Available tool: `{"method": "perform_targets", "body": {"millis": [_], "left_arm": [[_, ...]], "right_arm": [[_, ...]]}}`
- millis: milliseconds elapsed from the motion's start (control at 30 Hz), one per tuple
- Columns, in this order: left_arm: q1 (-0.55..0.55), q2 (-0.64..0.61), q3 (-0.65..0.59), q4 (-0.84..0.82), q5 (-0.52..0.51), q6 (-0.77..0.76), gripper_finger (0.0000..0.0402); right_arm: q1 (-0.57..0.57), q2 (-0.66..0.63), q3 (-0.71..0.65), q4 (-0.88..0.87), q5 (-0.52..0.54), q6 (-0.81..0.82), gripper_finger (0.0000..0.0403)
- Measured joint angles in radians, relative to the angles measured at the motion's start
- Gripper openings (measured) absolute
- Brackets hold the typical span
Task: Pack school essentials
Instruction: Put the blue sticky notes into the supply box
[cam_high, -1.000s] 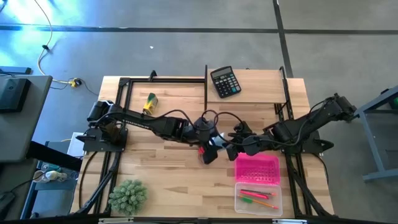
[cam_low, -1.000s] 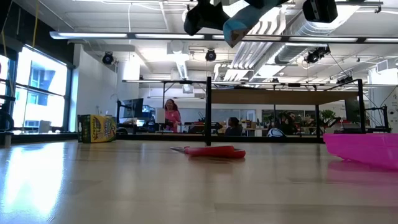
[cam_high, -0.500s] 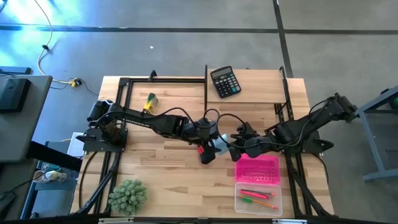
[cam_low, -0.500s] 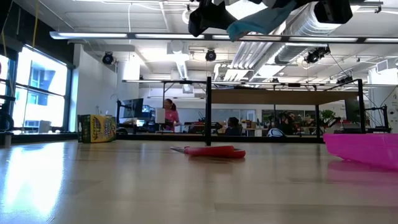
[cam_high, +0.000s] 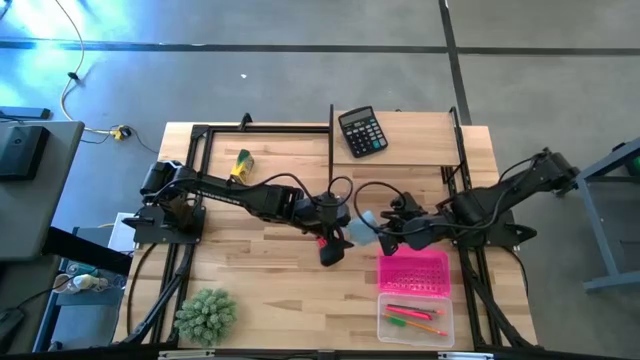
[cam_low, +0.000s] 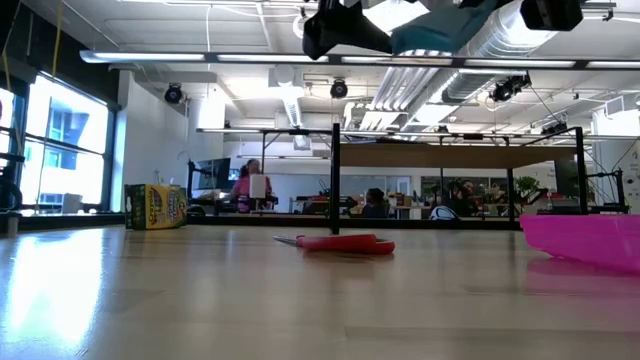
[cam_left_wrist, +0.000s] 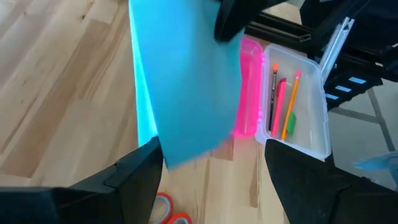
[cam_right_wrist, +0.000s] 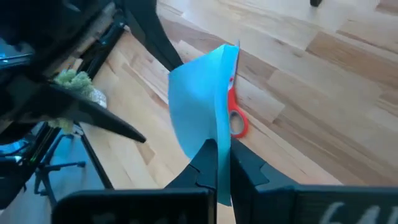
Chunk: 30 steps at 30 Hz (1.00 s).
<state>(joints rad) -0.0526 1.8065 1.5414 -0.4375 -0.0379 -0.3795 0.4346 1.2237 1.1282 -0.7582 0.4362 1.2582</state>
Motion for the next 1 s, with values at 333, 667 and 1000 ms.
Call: {"method": "perform_targets", "body": {"millis": [333, 667, 1000], "left_arm": [[0.004, -0.006, -0.001, -0.016, 0.016, -0.010, 0.0267], [0.005, -0.008, -0.001, -0.016, 0.012, -0.010, 0.0267], [0.006, -0.008, -0.001, -0.016, 0.110, 0.006, 0.0267]], "right_arm": [[0.011, -0.114, 0.002, -0.172, -0.048, -0.007, 0.0003], [0.069, -0.173, 0.002, -0.224, -0.357, -0.175, 0.0003], [0.170, -0.124, 0.002, -0.226, -0.510, -0.212, 0.0003]]}}
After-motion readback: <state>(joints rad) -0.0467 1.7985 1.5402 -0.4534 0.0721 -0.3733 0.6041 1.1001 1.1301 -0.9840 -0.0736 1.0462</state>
